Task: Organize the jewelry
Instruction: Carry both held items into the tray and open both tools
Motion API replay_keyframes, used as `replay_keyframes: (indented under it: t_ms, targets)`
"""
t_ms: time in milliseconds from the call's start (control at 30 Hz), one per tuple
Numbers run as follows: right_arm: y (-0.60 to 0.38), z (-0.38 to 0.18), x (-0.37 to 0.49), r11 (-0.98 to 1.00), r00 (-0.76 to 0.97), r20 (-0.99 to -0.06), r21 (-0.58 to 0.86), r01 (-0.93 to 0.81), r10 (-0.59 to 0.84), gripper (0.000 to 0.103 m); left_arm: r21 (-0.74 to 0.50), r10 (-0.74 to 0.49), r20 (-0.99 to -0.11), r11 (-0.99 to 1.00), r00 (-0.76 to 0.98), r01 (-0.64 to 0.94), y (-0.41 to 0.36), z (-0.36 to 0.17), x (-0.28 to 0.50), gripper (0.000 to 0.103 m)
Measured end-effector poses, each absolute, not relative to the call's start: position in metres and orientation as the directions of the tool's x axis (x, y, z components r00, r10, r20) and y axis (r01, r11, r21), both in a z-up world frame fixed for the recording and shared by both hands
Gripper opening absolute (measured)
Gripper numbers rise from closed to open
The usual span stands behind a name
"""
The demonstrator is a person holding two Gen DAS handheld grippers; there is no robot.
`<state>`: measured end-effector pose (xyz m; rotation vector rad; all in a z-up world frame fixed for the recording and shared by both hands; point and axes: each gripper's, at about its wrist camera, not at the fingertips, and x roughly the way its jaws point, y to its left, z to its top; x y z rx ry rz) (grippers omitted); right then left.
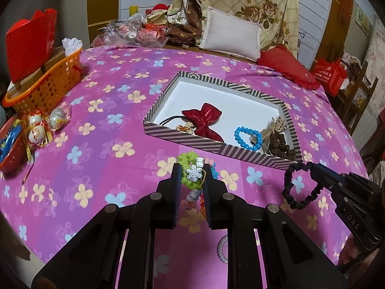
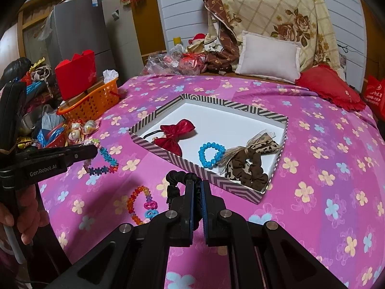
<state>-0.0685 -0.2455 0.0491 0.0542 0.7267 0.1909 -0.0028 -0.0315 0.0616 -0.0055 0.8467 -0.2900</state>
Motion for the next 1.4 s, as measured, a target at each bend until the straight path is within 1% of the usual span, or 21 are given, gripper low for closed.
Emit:
replay_keyframes:
  t_ms: [333, 667, 1100, 1400]
  targets:
    - [-0.252, 0.046, -0.043, 0.982, 0.721, -0.667, 0.12, -0.146, 0.189, 0.005, -0.09, -0.242, -0.745, 0.96, 0.622, 0.265, -0.047, 0.061, 0.018, 0.015]
    - [-0.26, 0.045, -0.012, 0.983, 0.717, -0.673, 0.127, -0.133, 0.184, 0.005, -0.088, -0.247, -0.751, 0.956, 0.612, 0.279, -0.063, 0.063, 0.049, 0.015]
    - [-0.27, 0.035, 0.037, 0.976, 0.701, -0.683, 0.198, -0.093, 0.206, 0.005, -0.068, -0.249, -0.758, 0.949, 0.602, 0.307, -0.098, 0.061, 0.092, 0.015]
    - [-0.272, 0.011, 0.069, 0.973, 0.662, -0.718, 0.219, -0.077, 0.214, 0.005, -0.069, -0.234, -0.802, 0.95, 0.549, 0.305, -0.114, 0.033, 0.128, 0.015]
